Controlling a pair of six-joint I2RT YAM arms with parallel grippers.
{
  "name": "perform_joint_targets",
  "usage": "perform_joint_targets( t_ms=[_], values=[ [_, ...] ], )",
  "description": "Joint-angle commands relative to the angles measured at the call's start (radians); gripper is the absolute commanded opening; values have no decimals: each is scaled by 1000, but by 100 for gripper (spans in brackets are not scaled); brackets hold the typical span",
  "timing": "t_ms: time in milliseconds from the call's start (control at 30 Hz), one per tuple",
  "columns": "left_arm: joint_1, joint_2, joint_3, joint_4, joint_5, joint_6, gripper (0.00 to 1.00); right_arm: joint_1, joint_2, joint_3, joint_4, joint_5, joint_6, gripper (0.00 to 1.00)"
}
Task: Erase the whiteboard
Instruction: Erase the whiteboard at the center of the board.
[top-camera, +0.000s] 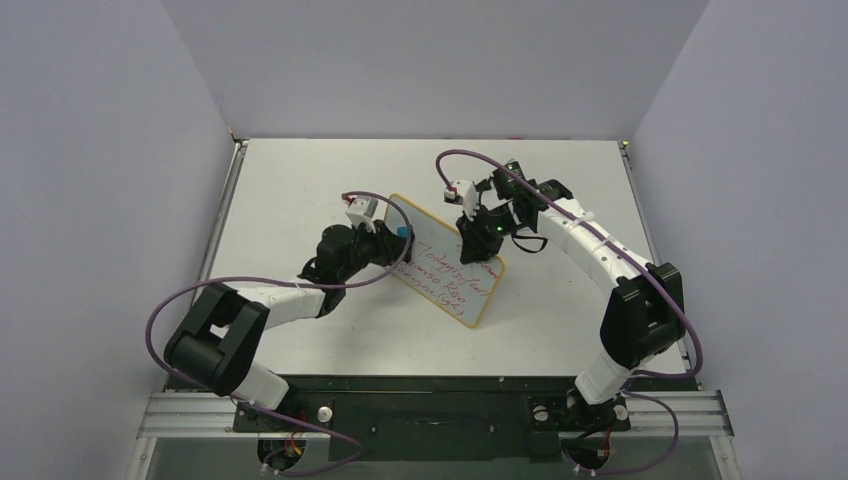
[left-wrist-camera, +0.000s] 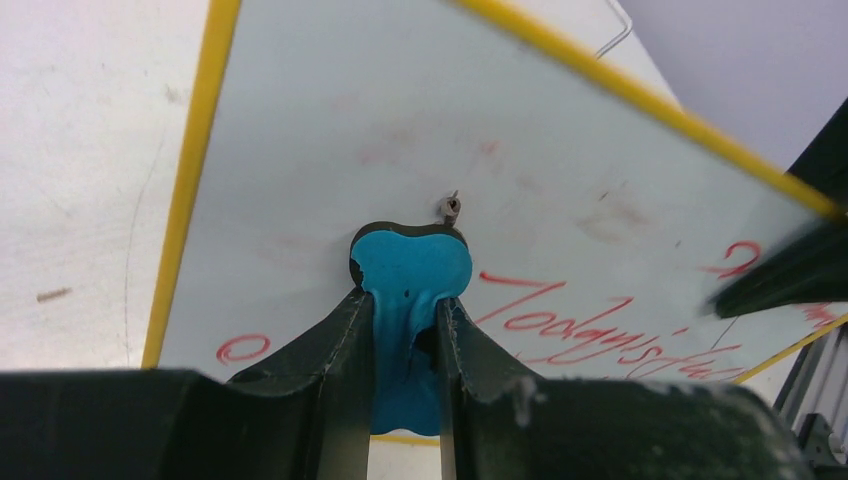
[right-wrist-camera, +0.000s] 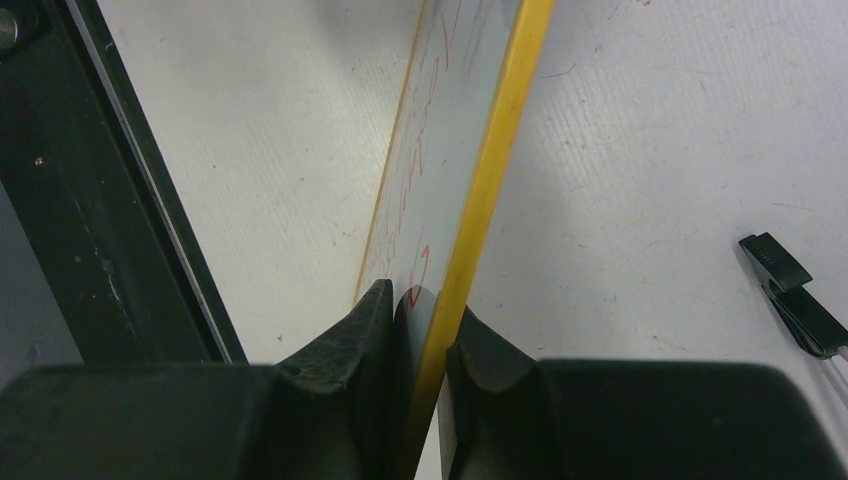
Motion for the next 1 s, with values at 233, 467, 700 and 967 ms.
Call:
perform_joint_targets(
  t_ms=[233, 467, 700, 967],
  values=[
    [61, -58, 136, -3, -13, 22, 0, 55, 46, -33, -88, 10, -119, 0],
    [94, -26, 41, -17, -78, 70, 0, 54, 46, -33, -90, 10, -120, 0],
    [26, -11, 40, -18, -50, 132, 0, 59, 53, -32, -90, 13, -119, 0],
    [-124, 15, 80, 40, -34, 145, 0, 60, 57, -33, -90, 11, -120, 0]
  ],
)
